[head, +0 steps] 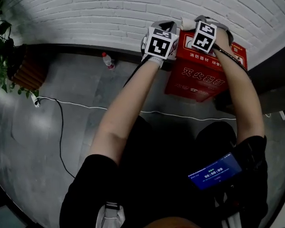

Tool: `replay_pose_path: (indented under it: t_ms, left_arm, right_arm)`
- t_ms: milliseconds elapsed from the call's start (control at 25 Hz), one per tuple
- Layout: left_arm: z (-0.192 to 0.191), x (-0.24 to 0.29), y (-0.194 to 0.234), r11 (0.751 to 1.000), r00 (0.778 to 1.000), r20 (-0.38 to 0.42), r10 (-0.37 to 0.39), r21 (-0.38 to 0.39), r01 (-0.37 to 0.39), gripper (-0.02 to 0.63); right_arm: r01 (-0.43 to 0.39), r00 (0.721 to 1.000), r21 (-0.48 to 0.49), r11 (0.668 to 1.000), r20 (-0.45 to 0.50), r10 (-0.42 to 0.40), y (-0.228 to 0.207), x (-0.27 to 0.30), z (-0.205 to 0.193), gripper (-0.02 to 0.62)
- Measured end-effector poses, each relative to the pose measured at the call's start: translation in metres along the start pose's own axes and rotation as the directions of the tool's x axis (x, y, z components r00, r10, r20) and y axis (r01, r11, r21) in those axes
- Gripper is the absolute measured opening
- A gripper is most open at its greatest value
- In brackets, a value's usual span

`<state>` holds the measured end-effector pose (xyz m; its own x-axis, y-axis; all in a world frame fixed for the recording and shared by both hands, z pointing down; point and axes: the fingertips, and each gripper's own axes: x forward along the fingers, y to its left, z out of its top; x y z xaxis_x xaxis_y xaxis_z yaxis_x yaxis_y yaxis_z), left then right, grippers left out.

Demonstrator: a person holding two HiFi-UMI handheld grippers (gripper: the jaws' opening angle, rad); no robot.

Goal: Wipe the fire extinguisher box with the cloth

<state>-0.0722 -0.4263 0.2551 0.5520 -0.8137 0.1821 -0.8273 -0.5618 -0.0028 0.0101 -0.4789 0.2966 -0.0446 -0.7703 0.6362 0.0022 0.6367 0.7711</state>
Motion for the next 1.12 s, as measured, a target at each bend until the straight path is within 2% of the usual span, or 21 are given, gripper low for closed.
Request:
replay_pose_path:
  t_ms: [160,400,640,920,1040,1120]
  left_arm:
    - [-0.002,-0.018,-0.004,1.0,1.0,-0.01,-0.012,0.011,0.012,0.002]
    - [-0.017,-0.021,-0.017,1.0,1.0,0.003,0.002,0.023,-0.002,0.003]
    - [-0.012,-0.041,-0.038,0.998,1.0,0.026,0.0,0.065,-0.002,0.002]
    - [-0.013,-0.075,-0.043,0.998,0.998,0.044,0.038,0.049,-0.041,0.003]
    - [-0.007,-0.093,-0.048,0.996,0.997,0.062,0.039,0.078,-0.044,0.002]
    - [0.003,-0.107,-0.045,0.994,0.995,0.09,0.047,0.092,-0.056,0.002]
  right_arm:
    - [-0.077,0.997,-0.039,0.996,-0.025,0.077,0.021,-0.017,0.008,0.092]
    - [-0.165,0.986,-0.044,0.985,0.016,0.166,0.062,-0.035,0.016,0.091]
    - [-0.165,0.985,-0.057,0.985,0.044,0.168,0.1,-0.068,0.019,0.091]
    - [-0.133,0.986,-0.084,0.987,0.09,0.141,0.145,-0.114,0.032,0.091]
    - [-0.143,0.977,-0.033,0.989,0.152,0.147,0.16,-0.136,0.042,0.091]
    - [-0.138,0.966,0.048,0.989,0.227,0.123,0.163,-0.15,0.049,0.091]
